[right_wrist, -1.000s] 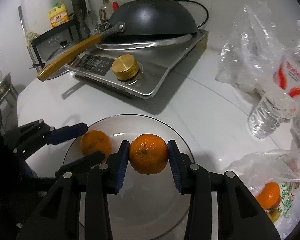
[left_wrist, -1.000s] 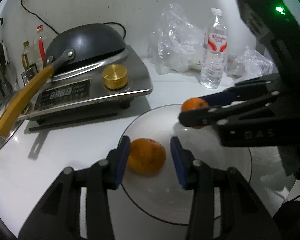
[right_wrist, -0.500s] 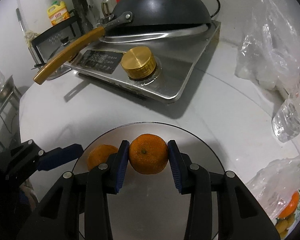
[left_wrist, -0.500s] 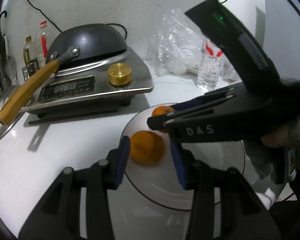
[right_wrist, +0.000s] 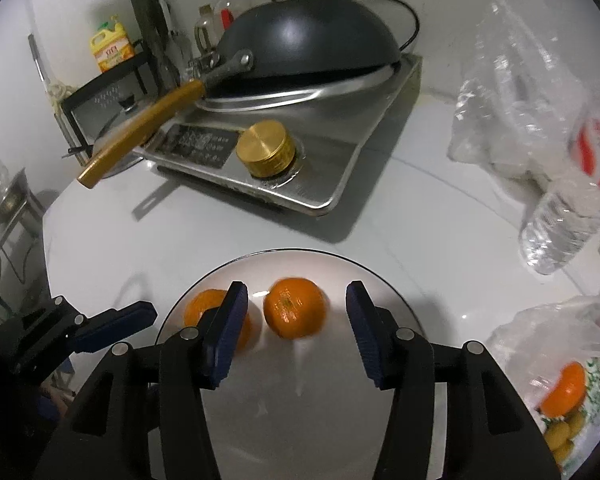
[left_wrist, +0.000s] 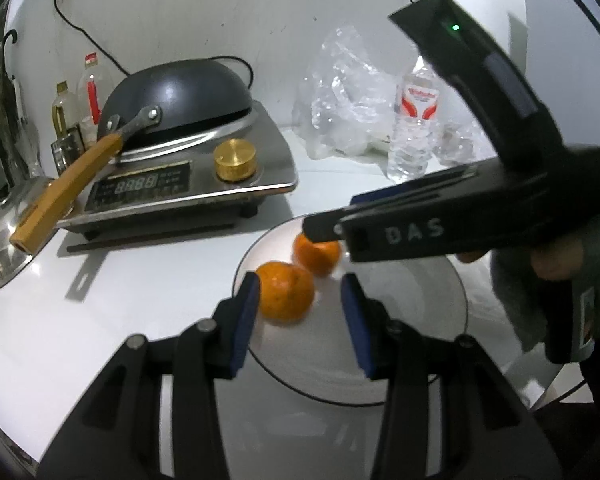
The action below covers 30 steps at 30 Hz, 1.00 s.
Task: Organize fruits
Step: 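Lower both mandarins onto the white plate and open both grippers, then move both tools back toward the fruit on the bag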
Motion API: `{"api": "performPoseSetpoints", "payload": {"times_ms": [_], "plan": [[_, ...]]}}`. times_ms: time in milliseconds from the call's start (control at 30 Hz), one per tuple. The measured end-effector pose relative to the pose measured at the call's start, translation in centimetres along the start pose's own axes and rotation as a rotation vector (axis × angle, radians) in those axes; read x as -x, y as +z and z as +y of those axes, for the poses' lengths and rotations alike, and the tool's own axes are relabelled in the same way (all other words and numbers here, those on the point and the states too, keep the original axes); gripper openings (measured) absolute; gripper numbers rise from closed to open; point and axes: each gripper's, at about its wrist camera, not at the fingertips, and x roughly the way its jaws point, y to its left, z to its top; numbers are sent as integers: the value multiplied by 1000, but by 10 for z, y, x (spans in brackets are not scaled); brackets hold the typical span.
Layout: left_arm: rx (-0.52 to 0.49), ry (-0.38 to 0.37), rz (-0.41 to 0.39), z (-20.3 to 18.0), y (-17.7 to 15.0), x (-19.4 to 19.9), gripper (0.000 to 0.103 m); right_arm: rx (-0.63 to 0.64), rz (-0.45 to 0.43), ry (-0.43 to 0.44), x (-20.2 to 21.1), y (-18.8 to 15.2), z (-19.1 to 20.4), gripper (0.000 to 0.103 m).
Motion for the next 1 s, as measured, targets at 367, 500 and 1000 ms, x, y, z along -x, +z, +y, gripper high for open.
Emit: {"api": "performPoseSetpoints", "payload": {"times_ms": [367, 500, 1000], "plan": [[-7, 2, -16, -32, 7, 21, 45, -6, -54, -49, 54, -22, -16, 54], [4, 1, -22, -41, 9, 28, 51, -14, -69, -65, 70, -32, -22, 54], [3, -7, -4, -91, 25, 32, 52, -44, -115, -108, 128, -71, -60, 54]]}}
